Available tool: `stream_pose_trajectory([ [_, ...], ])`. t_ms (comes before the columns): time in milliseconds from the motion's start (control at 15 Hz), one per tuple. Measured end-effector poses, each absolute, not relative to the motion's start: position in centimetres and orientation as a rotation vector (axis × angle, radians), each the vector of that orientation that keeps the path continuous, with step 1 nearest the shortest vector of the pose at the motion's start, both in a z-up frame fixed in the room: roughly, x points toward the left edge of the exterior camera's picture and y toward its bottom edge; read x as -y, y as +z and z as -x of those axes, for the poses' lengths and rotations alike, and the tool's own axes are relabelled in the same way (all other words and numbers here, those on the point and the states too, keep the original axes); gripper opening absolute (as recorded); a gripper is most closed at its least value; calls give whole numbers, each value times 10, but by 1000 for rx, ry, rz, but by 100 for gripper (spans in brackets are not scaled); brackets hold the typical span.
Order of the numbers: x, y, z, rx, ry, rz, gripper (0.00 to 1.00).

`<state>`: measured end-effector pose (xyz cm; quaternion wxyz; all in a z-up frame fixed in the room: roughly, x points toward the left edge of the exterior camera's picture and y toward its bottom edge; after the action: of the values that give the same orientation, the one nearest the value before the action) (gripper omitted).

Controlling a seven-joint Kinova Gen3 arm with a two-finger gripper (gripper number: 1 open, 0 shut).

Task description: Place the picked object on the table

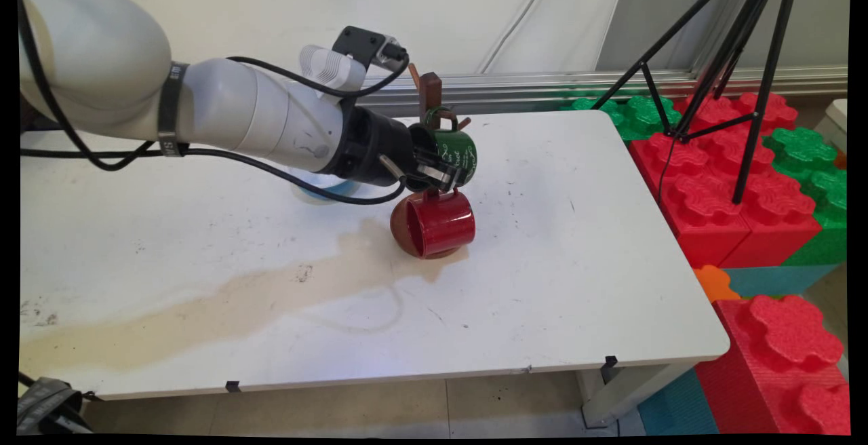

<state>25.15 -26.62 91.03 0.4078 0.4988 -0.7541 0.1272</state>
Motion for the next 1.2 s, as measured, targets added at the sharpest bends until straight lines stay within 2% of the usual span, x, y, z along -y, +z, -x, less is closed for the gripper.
stream_pose_trajectory([
  [1200,243,927,-244,1941,368,-1168,0],
])
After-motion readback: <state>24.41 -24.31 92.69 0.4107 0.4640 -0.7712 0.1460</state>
